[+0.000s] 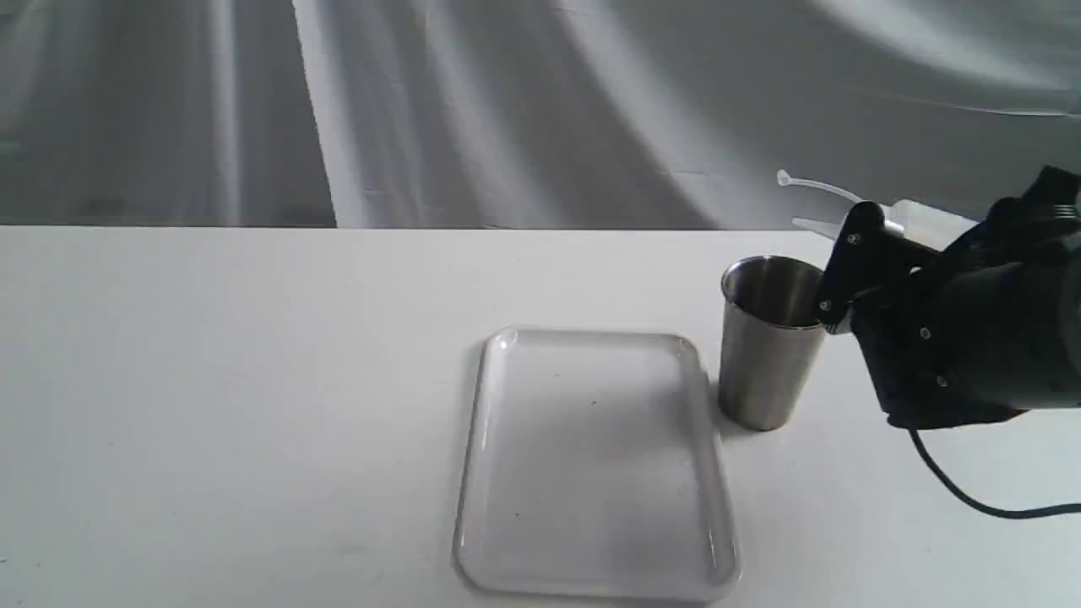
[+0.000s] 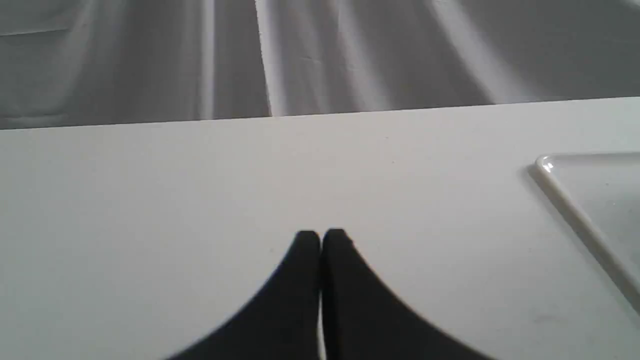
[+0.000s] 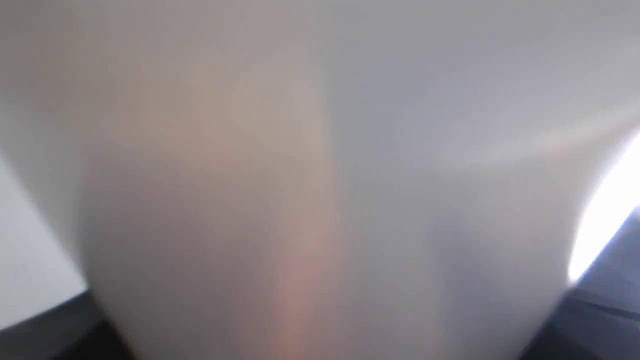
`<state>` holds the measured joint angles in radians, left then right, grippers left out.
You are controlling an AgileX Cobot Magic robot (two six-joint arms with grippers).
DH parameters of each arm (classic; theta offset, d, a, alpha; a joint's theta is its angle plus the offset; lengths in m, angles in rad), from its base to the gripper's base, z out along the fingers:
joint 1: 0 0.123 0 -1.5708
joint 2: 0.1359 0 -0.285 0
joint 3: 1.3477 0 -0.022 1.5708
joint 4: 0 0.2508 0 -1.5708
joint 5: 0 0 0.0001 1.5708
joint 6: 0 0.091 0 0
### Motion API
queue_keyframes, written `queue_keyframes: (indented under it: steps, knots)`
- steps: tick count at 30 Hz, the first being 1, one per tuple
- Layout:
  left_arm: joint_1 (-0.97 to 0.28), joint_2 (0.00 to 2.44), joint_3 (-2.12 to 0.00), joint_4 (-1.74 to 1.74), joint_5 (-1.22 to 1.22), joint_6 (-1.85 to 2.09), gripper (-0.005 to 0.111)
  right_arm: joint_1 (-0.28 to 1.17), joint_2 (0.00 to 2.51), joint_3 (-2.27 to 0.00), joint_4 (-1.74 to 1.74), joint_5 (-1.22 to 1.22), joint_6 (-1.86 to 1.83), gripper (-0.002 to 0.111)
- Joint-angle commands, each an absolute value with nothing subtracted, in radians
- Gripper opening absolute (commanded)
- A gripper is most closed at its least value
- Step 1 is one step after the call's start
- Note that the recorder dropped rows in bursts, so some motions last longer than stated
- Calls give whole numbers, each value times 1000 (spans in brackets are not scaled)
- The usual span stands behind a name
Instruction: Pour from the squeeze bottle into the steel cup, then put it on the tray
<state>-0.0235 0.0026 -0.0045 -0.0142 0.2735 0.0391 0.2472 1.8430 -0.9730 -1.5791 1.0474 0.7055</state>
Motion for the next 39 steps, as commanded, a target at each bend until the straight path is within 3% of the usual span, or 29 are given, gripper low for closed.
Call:
queue_keyframes:
  steps: [1, 20, 39]
  knots:
    - [-22, 0, 0, -15, 266, 34, 0, 242, 1838, -975, -1614, 1061, 711, 25]
    - [-22, 0, 0, -15, 266, 35, 0, 246, 1832, -1056, -1652, 1217, 523, 25]
    - [-22, 0, 0, -15, 266, 37, 0, 248, 1832, -1056, -1714, 1221, 264, 25]
